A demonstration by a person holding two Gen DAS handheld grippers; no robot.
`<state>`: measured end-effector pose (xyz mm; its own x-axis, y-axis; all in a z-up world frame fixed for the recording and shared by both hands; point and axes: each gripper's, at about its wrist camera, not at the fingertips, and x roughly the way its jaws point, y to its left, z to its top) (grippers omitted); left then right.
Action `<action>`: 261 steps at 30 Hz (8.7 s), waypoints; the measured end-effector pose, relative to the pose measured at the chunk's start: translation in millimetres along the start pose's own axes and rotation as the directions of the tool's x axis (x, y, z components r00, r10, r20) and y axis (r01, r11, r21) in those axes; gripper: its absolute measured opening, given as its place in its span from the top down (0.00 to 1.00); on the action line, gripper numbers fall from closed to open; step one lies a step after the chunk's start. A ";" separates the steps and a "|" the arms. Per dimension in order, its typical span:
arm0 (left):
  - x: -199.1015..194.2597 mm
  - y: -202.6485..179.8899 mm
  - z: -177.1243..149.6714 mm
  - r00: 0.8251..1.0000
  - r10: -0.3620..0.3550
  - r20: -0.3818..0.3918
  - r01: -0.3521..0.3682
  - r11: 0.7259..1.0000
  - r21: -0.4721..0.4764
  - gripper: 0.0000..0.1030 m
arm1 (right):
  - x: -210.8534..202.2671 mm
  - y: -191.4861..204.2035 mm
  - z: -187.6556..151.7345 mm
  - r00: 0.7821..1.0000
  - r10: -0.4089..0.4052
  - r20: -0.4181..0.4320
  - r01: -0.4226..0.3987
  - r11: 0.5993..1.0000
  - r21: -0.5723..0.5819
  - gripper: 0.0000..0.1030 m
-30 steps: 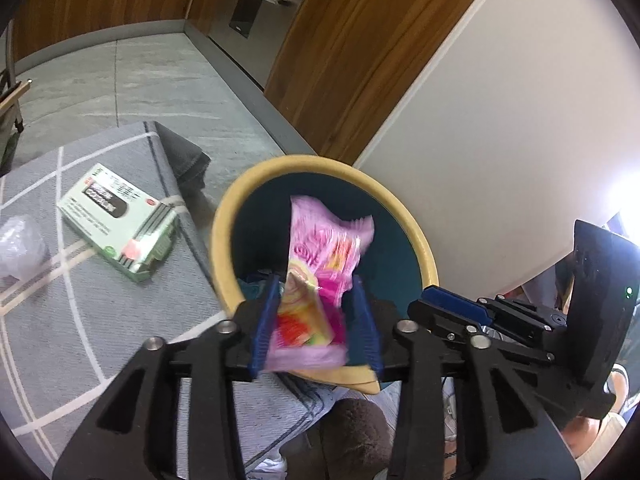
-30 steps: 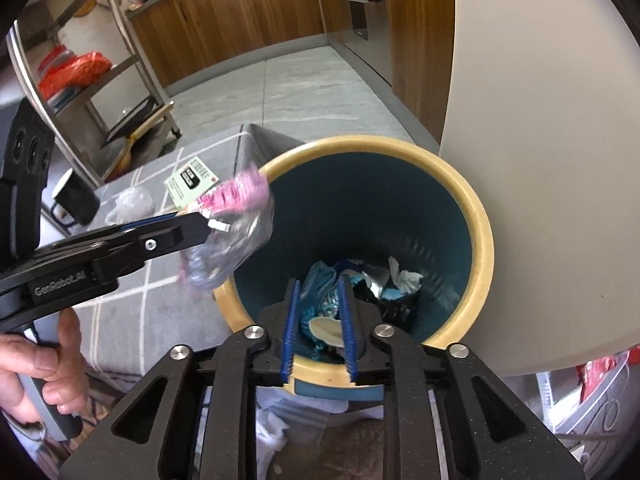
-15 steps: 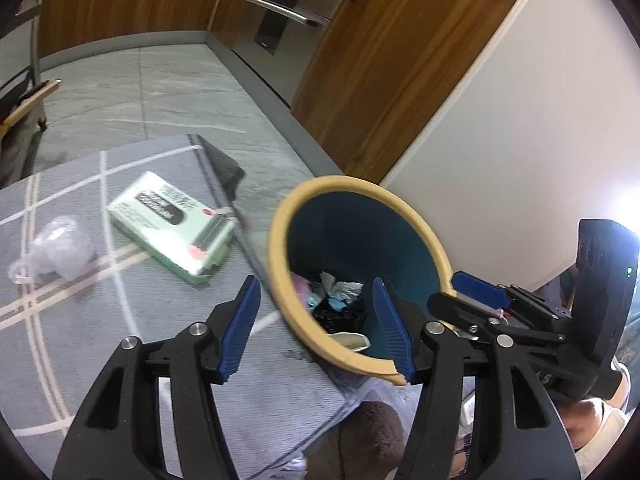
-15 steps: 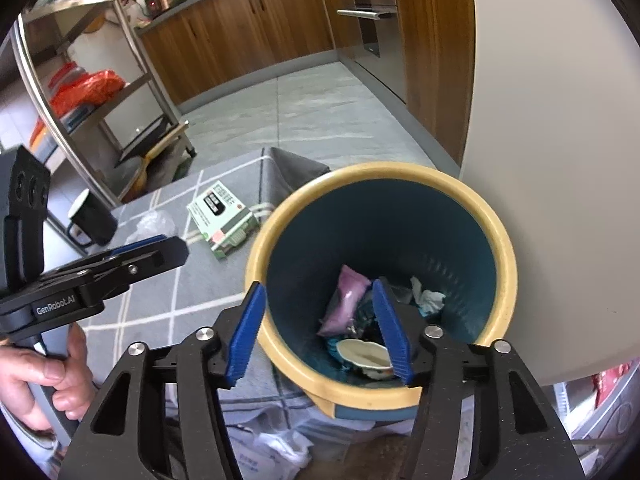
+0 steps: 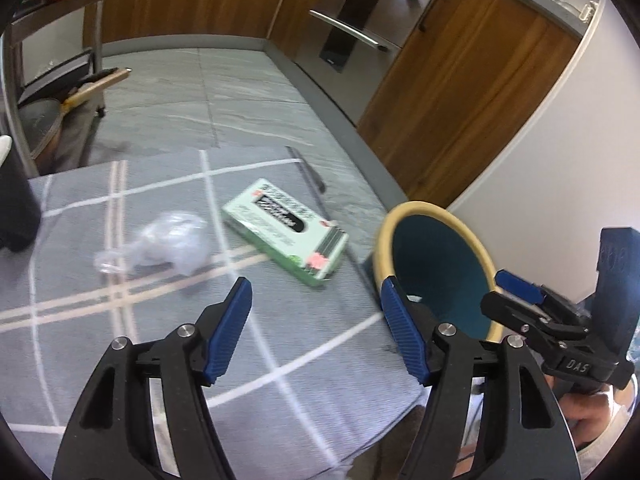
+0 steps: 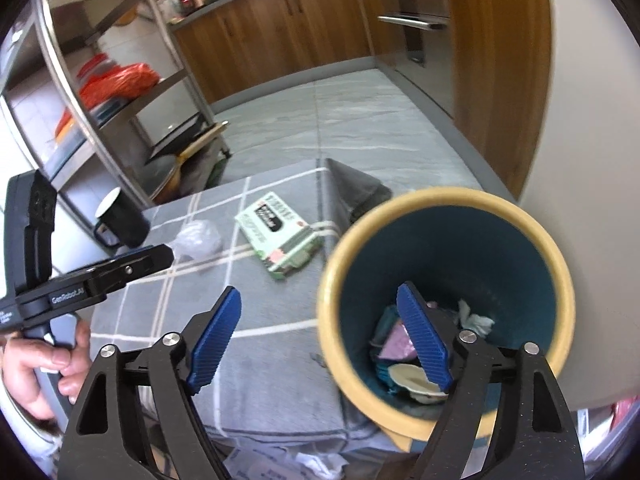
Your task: Collect trash
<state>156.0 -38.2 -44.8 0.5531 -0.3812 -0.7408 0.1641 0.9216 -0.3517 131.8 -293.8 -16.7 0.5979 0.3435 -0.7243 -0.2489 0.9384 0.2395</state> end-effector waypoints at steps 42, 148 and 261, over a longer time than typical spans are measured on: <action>94.9 89.5 43.3 0.956 0.197 -0.218 -0.134 0.952 0.276 0.53 | 215.9 75.8 60.8 0.941 -0.095 -0.324 -0.070 0.884 -0.463 0.07; 128.4 -159.1 -35.7 0.954 -0.070 -0.293 0.149 0.955 0.258 0.69 | -9.5 -101.2 -52.3 0.949 -0.258 -0.182 0.252 0.966 -0.052 0.29; -54.5 -182.9 -62.4 0.982 -0.040 0.183 -0.024 0.942 0.334 0.06 | -175.2 -55.2 -71.6 0.920 -0.260 0.293 0.226 0.963 0.146 0.05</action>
<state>44.9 -190.6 24.3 0.6862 -0.3979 -0.6090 0.4144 0.9018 -0.1223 -13.8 -408.5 50.7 0.8383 0.0824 -0.5389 0.0065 0.9869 0.1611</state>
